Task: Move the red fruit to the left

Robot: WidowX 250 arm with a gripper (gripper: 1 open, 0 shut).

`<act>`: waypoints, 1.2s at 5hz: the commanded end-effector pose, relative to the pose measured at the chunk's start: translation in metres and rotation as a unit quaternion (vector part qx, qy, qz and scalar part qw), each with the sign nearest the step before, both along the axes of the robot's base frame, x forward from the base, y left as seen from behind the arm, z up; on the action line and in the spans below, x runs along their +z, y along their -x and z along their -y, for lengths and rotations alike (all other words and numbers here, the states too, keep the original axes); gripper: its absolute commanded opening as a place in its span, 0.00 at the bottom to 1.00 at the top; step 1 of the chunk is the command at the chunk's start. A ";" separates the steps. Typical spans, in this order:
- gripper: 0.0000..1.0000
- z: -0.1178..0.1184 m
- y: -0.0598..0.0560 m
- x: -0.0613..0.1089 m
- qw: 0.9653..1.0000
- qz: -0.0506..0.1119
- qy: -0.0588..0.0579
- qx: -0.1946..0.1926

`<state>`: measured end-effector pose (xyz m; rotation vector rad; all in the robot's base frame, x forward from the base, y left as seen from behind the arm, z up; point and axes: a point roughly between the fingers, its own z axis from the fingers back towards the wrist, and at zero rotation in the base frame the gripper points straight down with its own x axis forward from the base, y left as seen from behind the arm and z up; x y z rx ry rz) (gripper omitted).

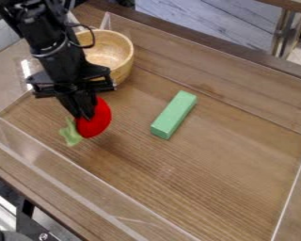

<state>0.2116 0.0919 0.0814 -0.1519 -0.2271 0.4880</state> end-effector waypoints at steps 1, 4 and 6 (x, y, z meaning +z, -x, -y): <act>0.00 -0.005 0.003 0.019 1.000 0.027 -0.006 -0.014; 0.00 -0.005 -0.007 0.035 0.999 0.039 0.004 0.036; 0.00 0.005 -0.007 0.032 0.999 0.033 0.005 0.017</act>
